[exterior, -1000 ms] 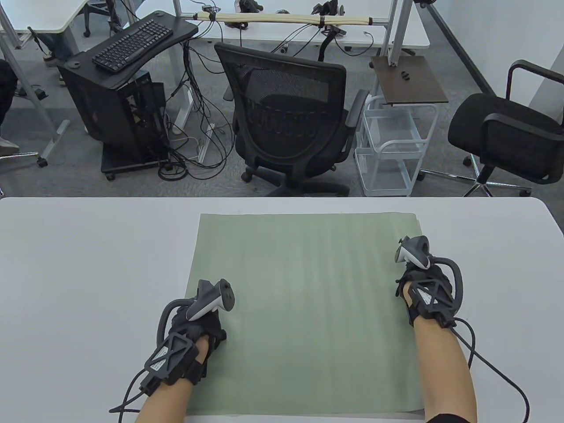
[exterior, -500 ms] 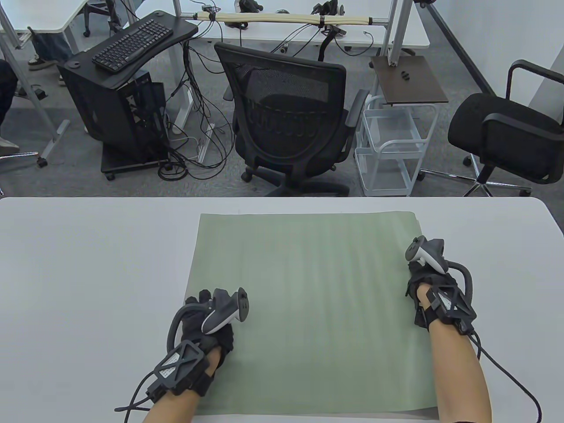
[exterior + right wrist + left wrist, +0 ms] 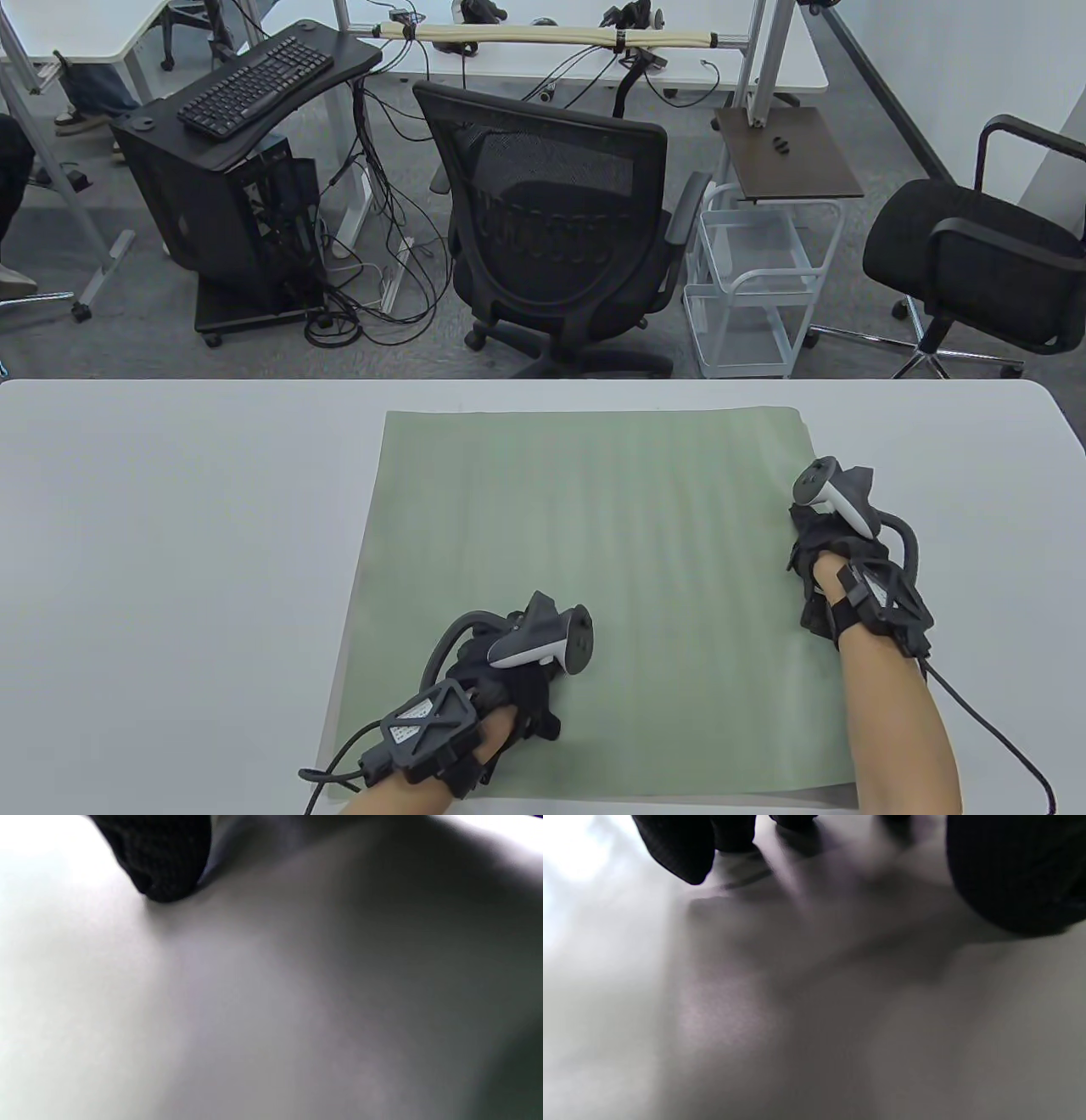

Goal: Unroll desk mats and stack together

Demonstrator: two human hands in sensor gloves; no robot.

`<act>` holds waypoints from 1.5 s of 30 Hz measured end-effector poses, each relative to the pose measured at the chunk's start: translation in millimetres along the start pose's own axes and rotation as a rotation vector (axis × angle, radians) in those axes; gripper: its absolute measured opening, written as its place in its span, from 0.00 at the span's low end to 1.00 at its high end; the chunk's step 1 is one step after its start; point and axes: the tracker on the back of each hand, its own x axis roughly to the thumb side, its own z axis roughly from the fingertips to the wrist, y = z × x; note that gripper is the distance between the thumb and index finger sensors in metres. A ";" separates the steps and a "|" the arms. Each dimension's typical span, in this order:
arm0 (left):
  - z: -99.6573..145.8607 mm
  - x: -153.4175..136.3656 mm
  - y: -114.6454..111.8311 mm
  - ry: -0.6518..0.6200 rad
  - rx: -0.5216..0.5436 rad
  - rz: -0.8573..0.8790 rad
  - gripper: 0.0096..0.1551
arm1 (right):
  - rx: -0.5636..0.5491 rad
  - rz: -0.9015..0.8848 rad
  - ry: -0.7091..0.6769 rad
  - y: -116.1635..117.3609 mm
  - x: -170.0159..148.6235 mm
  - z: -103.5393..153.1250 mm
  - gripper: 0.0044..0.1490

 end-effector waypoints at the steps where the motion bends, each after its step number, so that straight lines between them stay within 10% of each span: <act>1: -0.2 1.2 0.8 0.007 0.001 -0.012 0.55 | -0.037 -0.023 -0.017 -0.4 -2.9 1.5 0.44; 12: -1.5 3.0 1.9 0.014 -0.006 -0.025 0.55 | 0.086 -0.590 -0.259 5.8 -82.9 47.2 0.35; 28: -1.4 3.1 2.2 0.029 -0.018 -0.015 0.55 | 0.531 -0.282 -0.319 23.3 -130.0 113.6 0.37; 35: -1.4 2.8 2.0 0.032 -0.015 -0.013 0.55 | 0.550 -0.004 -0.222 46.9 -124.1 115.9 0.43; 45: -1.9 3.3 2.2 0.021 -0.013 -0.024 0.55 | 0.321 -0.113 -0.280 32.0 -91.8 87.2 0.45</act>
